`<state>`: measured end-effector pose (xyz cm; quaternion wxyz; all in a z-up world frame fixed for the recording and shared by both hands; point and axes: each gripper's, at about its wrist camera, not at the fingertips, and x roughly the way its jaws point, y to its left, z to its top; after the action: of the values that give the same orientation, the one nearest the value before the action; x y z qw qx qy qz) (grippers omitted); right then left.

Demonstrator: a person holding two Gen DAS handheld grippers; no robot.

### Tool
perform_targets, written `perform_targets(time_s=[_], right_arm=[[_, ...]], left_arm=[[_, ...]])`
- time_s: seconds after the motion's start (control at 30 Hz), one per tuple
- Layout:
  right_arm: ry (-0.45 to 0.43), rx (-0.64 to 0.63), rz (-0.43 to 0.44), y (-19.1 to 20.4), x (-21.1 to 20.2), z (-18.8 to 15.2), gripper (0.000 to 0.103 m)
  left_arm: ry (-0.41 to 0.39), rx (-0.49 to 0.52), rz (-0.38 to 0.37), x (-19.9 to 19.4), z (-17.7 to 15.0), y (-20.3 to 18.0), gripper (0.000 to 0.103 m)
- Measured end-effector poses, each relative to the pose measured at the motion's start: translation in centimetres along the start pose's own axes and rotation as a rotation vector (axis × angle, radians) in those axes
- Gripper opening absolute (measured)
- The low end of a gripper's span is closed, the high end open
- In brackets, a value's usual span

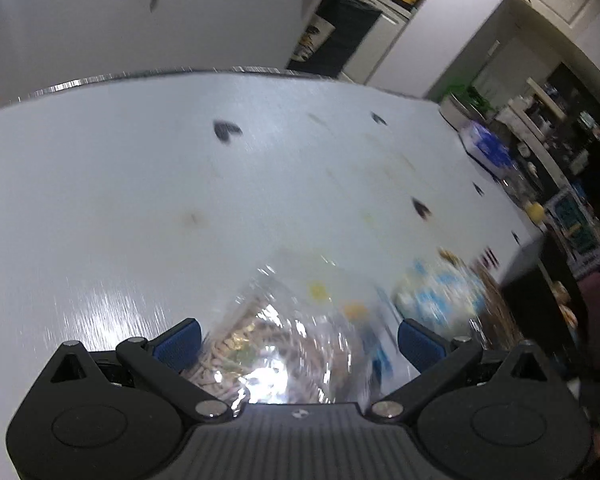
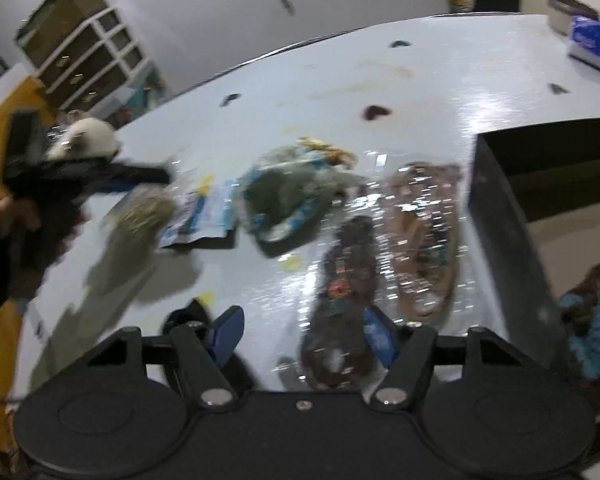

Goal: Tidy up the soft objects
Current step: 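Grasp the bag of beige cords with the left tool while the right grasps the brown cord bag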

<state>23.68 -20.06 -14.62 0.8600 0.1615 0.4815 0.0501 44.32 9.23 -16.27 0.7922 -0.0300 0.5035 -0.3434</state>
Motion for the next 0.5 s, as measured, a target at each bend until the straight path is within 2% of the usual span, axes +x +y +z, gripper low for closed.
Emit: perform_targets(time_s=[0.13, 0.2, 0.37, 0.43, 0.5], right_arm=[[0.023, 0.028, -0.045, -0.7, 0.8, 0.4, 0.069], [0.040, 0.027, -0.052, -0.7, 1.3, 0.5, 0.069], [0.039, -0.022, -0.091, 0.3, 2.3, 0.9, 0.076], [0.048, -0.053, -0.107, 0.9, 2.6, 0.9, 0.080], [0.055, -0.089, -0.131, 1.4, 2.7, 0.6, 0.078]], left_arm=[[0.068, 0.060, -0.019, -0.4, -1.5, -1.6, 0.103], [0.097, 0.088, 0.002, -0.5, -2.0, -2.5, 0.102], [0.092, 0.117, 0.102, -0.2, -2.0, -4.2, 0.100], [0.100, 0.150, 0.167, 0.1, -1.9, -4.9, 0.094], [0.132, 0.193, 0.244, 0.6, -2.1, -5.5, 0.091]])
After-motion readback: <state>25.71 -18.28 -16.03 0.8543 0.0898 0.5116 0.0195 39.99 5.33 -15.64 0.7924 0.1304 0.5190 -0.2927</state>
